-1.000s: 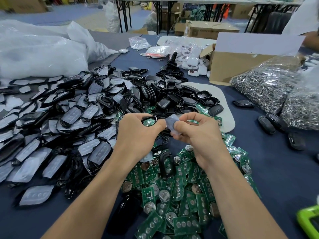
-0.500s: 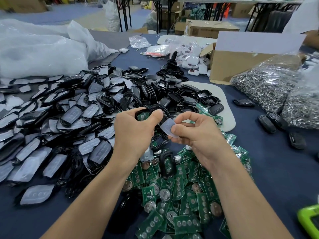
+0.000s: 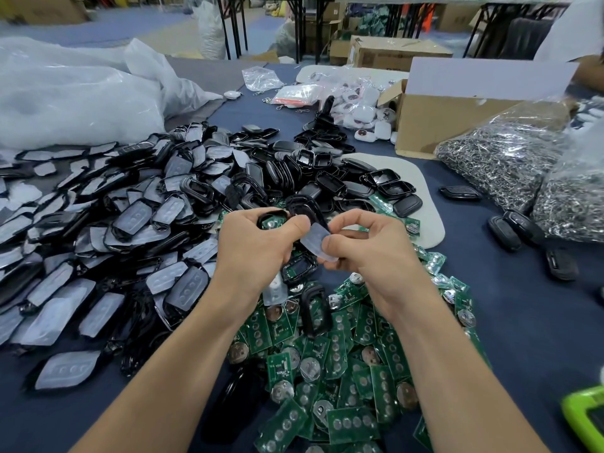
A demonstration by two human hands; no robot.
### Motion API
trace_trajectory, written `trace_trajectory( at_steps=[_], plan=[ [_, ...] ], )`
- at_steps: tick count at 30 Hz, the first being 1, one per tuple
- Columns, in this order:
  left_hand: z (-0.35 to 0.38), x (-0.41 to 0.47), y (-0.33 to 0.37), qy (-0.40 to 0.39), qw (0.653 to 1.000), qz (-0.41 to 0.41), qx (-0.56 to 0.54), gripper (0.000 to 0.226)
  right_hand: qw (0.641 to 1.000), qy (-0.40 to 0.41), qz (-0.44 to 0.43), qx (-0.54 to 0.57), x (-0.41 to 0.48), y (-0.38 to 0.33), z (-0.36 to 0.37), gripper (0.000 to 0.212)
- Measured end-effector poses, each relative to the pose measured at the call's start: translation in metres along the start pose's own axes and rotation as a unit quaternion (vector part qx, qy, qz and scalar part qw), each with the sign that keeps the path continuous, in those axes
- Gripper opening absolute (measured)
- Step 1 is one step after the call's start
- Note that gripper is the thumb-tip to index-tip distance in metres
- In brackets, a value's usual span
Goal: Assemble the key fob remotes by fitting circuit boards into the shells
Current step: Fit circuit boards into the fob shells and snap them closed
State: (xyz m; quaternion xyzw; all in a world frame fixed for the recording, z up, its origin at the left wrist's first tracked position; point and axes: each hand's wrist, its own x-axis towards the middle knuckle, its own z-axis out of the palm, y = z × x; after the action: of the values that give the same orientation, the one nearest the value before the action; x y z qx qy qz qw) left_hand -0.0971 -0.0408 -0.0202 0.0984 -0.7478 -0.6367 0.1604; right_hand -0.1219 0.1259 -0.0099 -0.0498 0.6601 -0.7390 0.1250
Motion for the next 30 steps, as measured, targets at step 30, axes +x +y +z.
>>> trace_trajectory(
  at_steps=[30],
  plan=[
    [0.0018, 0.0019, -0.0007, 0.057, 0.998, -0.015, 0.010, 0.034, 0.994, 0.082, -0.069, -0.015, 0.0065, 0.0064, -0.0018, 0.021]
  ],
)
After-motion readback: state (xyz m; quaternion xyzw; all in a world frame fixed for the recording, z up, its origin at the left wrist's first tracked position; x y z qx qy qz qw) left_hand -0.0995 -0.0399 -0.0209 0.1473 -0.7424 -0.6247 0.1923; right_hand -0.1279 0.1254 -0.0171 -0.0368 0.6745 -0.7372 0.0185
